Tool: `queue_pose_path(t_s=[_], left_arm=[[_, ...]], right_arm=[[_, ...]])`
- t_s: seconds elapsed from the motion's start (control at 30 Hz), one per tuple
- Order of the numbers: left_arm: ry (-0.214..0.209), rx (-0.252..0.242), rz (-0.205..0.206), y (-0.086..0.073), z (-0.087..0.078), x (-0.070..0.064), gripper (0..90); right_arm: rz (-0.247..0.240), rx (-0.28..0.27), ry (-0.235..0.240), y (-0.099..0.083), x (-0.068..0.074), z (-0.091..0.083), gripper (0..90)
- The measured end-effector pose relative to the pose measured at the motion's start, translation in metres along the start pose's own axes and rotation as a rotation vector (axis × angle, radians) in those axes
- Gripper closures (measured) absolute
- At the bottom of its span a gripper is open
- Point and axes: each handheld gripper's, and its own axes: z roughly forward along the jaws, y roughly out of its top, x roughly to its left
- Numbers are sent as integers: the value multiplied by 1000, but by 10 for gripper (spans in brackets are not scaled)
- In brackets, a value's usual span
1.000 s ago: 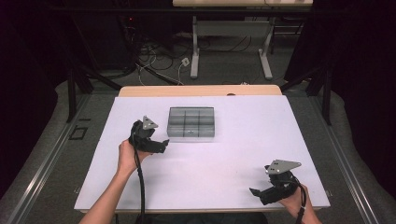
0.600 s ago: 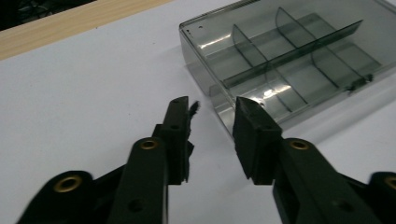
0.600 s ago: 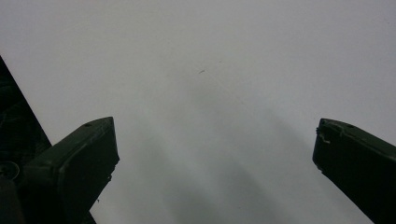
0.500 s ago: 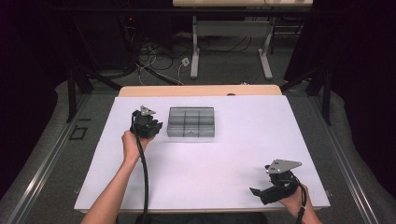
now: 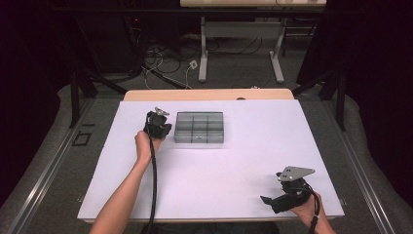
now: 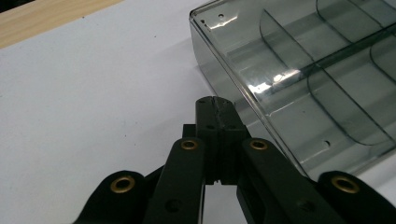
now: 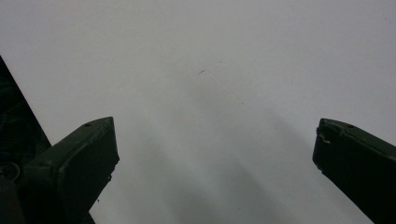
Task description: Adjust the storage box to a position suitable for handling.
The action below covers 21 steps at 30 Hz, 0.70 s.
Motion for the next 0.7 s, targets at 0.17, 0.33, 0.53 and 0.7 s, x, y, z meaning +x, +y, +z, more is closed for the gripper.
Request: queue_pose_path(t_s=[0.17,0.33,0.53,0.7], left_arm=[[-13,33,-4,0,13,-3,898],[-14,42,7,1,17,-6,898],[-6,32,6,1,19,-8,899],[-8,35,28,4,20,-12,899]], right_arm=[[2,-1,2,0,0,0,0],[3,-1,2,0,0,0,0],[-2,-1,0,0,0,0,0],[-3,-7,2,0,-2,1,0]])
